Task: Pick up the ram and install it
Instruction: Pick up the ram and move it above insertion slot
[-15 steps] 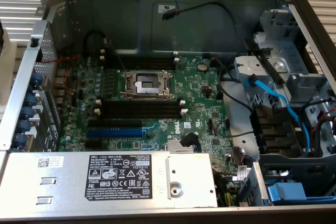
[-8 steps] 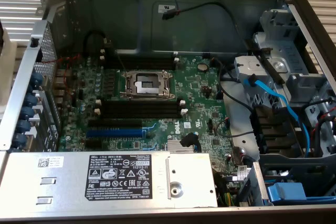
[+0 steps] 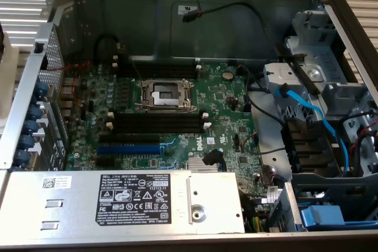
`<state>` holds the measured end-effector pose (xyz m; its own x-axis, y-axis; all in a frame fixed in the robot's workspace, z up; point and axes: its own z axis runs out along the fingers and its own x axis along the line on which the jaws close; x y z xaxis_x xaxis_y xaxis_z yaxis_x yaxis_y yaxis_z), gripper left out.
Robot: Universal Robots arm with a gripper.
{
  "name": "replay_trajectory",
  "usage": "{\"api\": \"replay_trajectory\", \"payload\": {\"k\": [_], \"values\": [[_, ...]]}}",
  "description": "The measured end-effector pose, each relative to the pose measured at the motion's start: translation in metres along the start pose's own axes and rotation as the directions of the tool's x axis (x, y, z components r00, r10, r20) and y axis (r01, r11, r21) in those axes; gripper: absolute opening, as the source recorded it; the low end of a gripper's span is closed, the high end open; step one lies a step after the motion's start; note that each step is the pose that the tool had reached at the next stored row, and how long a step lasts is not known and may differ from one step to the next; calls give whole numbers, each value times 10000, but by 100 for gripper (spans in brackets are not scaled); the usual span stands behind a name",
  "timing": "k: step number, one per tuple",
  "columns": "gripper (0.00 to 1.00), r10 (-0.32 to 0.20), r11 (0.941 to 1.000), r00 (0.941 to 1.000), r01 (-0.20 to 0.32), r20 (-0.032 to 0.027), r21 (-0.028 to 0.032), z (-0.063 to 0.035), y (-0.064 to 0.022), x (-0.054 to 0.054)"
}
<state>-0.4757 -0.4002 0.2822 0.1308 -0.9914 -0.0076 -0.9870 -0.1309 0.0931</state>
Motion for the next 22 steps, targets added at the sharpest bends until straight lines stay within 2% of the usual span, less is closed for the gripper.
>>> {"api": "replay_trajectory", "payload": {"k": [4, 8, 12, 18, 19, 21, 22], "values": [[12, 2, 10000, 10000, -2, -33, -3, -179, 16, 0], [12, 14, 10000, 9999, -14, -151, -19, -337, 28, -2], [12, 25, 10000, 9996, -26, -269, -34, -451, 15, 0], [12, 25, 10000, 9996, -26, -278, -38, -631, -177, 51], [12, 25, 10000, 9996, -26, -276, -47, -646, -197, 56], [12, 24, 9999, 9996, -26, -268, -105, -649, -216, 60], [12, 24, 9999, 9996, -27, -268, -105, -650, -217, 61]]}}
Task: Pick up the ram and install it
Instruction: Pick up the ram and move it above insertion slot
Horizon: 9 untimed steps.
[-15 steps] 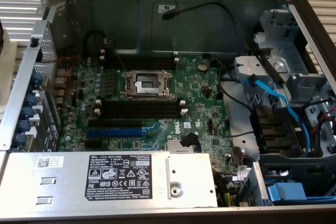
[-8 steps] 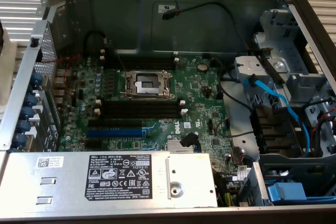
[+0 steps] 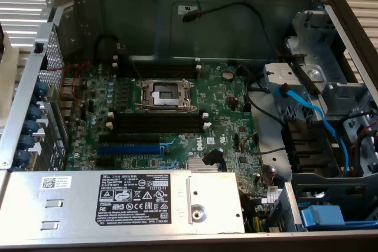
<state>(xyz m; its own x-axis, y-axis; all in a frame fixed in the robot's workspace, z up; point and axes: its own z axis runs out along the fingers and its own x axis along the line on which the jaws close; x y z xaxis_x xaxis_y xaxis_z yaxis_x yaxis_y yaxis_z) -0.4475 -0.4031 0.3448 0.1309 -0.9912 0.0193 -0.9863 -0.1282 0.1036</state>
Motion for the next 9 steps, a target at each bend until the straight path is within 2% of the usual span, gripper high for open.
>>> {"api": "replay_trajectory", "payload": {"k": [3, 9], "values": [[12, 5, 10000, 10000, -5, -26, -6, -3, -20, 3], [12, 5, 10000, 10000, -5, -19, 0, -105, -202, 60]]}}
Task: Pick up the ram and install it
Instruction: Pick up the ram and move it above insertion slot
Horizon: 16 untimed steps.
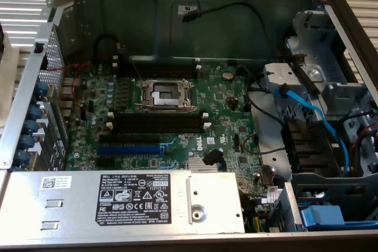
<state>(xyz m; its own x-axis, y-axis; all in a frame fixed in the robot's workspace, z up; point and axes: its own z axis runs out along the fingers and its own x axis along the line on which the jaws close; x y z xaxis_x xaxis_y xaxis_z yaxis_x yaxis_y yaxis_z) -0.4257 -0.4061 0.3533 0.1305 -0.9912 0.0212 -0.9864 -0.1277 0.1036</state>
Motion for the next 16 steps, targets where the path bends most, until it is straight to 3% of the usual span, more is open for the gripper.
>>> {"api": "replay_trajectory", "payload": {"k": [6, 14, 16], "values": [[12, -2, 10000, 10000, 1, 22, 60, -71, -121, 49], [12, 0, 9998, 10000, -1, 20, 174, -118, -218, 65], [12, -1, 9998, 10000, 0, 20, 183, -167, -234, 68]]}}
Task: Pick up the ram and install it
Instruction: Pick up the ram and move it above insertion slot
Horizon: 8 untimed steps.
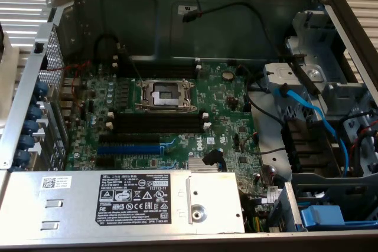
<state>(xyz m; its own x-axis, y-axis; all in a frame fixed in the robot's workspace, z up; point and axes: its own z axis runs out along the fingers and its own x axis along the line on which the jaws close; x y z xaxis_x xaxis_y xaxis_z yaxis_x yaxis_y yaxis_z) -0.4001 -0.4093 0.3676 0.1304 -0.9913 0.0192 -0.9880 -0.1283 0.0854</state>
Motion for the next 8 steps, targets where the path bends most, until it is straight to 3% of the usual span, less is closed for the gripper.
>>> {"api": "replay_trajectory", "payload": {"k": [4, 8], "values": [[12, 0, 10000, 10000, 0, -2, -2, -171, -30, 9], [12, 0, 10000, 10000, 0, 4, 1, -245, -105, 27]]}}
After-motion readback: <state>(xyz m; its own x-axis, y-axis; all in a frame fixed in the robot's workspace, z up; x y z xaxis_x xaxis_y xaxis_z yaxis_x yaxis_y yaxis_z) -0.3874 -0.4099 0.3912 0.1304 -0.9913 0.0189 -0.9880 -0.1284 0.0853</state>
